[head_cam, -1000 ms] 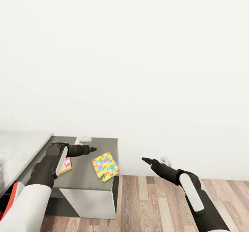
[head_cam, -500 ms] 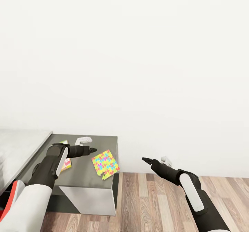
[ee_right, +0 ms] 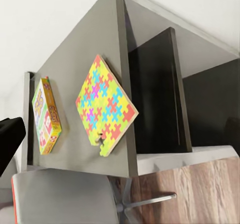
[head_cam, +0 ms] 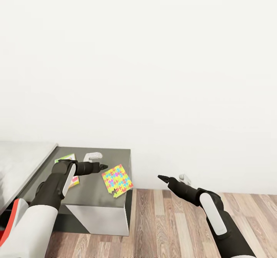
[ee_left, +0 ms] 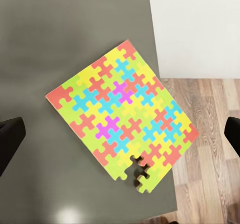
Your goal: Put all the toys in the child's room - the three board games (two on the bed and one on the table), the two jigsaw puzzles on the table, and the tennis ball on the table - inside the toy box on the table in the child's room.
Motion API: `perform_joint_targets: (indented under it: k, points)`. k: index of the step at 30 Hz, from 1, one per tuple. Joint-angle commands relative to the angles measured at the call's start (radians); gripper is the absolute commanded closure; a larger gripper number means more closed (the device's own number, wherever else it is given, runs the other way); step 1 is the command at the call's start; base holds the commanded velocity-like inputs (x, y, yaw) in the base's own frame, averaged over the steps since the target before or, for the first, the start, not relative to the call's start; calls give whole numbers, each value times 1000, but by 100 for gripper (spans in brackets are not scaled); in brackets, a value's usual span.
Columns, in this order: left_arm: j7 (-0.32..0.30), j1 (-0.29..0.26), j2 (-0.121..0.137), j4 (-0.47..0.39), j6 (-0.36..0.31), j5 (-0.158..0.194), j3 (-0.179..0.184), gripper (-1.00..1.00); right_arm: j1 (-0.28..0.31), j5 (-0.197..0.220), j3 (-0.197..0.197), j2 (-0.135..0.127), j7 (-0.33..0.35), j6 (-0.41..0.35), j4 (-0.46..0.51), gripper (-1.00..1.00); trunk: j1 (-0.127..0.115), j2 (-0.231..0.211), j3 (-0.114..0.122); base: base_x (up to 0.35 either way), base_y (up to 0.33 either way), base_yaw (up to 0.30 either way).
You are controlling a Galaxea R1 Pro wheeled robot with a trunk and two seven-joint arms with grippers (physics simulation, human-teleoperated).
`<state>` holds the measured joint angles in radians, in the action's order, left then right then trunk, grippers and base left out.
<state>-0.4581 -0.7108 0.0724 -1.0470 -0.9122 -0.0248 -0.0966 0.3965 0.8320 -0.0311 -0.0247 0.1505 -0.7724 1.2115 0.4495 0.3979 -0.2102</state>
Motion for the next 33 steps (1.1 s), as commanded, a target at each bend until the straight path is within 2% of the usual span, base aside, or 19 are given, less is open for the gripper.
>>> perform_joint_targets:
  k: [1,26,33]
  points:
    - [-5,-1,0,-1,-5,-3,-2,-100,1,-4,-2,0,6,-5,0,-100,1,2,-4,0,0,0]
    - [-5,-1,-1,-1,-5,-3,-2,-100,1,-2,-6,0,6,-5,0,-100,1,2,-45,0,0,0]
    - [-5,-1,-2,-1,-5,-3,-2,-100,1,-2,-7,0,6,-3,0,-100,1,2,-56,84,0,0]
